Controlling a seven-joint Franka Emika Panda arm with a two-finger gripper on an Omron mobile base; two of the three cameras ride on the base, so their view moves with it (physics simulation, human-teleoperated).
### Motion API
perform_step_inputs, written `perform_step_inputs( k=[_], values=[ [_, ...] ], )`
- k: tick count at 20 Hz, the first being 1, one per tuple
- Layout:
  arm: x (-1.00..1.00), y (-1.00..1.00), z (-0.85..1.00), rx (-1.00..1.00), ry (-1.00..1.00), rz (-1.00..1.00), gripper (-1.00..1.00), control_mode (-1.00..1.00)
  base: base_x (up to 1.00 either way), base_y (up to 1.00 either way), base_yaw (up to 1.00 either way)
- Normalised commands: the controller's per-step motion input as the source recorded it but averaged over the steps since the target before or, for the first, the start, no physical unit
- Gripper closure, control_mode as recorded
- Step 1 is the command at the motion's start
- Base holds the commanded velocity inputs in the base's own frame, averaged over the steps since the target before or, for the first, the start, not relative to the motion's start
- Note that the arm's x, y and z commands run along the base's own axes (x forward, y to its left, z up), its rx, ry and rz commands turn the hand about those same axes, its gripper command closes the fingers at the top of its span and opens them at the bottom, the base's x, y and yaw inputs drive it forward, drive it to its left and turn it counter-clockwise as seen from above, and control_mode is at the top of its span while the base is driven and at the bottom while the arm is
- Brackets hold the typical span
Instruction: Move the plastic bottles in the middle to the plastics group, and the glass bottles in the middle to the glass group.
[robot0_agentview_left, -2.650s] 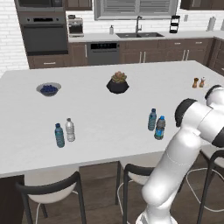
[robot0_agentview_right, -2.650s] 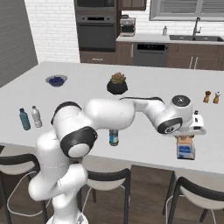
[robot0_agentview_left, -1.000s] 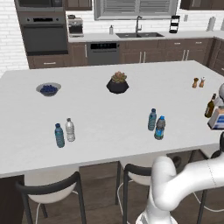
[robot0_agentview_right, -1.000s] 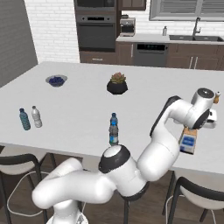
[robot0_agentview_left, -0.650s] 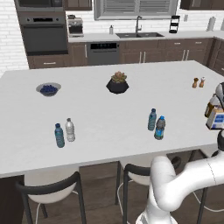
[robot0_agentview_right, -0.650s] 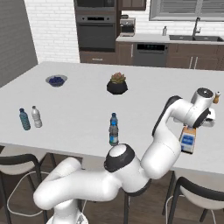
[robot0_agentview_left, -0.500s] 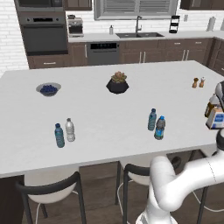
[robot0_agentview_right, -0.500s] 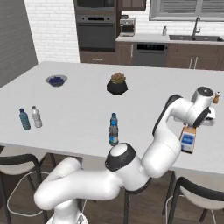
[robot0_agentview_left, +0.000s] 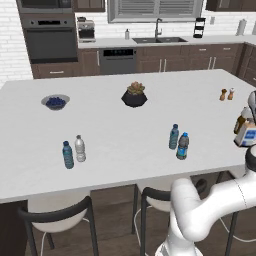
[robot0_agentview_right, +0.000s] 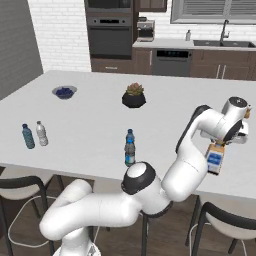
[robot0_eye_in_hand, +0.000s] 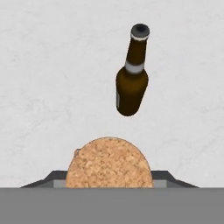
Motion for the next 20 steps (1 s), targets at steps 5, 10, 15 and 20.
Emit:
perform_step_inputs(
  k=[5, 10, 15, 20],
  values=[
    [-0.03, 0.0, 0.0, 0.0, -0.01, 0.0, -1.0, -1.0, 0.0, 0.0, 0.0],
    [-0.25, 0.12, 0.13, 0.0, -0.05, 0.0, -1.0, -1.0, 0.0, 0.0, 0.0],
    [-0.24, 0.64, 0.45, -0.02, -0.05, 0.01, -1.0, -1.0, 0.0, 0.0, 0.0],
    [-0.45, 0.81, 0.32, -0.11, -0.01, 0.02, -1.0, -1.0, 0.0, 0.0, 0.0]
  ],
)
